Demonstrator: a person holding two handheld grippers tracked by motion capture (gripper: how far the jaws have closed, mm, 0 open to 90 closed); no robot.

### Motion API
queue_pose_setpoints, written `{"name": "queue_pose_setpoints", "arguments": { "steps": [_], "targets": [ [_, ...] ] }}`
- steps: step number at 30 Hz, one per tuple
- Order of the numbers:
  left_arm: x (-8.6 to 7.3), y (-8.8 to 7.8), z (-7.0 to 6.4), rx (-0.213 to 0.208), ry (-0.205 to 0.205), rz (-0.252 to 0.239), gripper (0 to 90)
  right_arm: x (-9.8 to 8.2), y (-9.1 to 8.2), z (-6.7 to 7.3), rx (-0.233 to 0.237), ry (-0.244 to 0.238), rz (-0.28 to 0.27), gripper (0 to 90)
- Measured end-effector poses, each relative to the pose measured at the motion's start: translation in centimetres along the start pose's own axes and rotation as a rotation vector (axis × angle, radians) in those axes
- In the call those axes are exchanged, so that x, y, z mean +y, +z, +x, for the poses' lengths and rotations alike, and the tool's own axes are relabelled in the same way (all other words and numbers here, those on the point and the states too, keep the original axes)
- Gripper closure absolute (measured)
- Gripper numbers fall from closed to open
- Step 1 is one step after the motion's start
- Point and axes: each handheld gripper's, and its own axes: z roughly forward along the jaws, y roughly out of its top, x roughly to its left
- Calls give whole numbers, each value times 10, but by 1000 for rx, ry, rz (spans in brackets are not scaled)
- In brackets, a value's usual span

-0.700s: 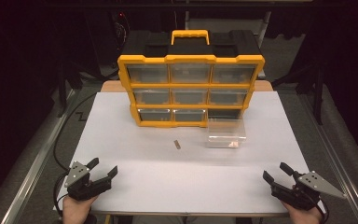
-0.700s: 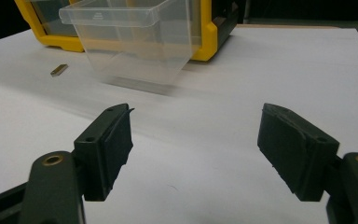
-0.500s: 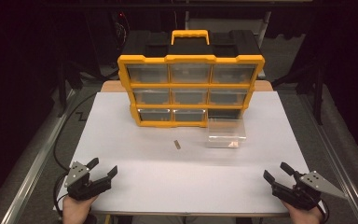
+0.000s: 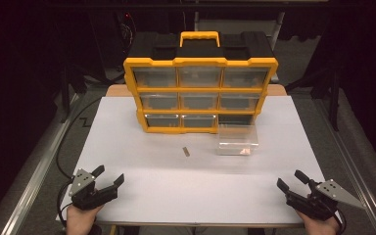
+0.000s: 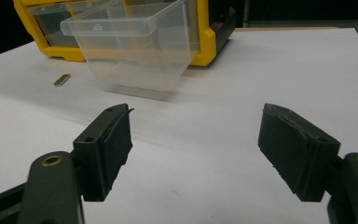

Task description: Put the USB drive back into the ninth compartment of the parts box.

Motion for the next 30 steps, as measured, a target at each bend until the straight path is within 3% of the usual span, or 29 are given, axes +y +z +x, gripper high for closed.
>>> {"name": "queue_pose_setpoints", "arguments": {
  "steps": [30],
  "targets": [
    [-1, 2, 0, 5, -5, 8, 198, 5, 5, 9, 56, -15, -19, 267]
  ]
}}
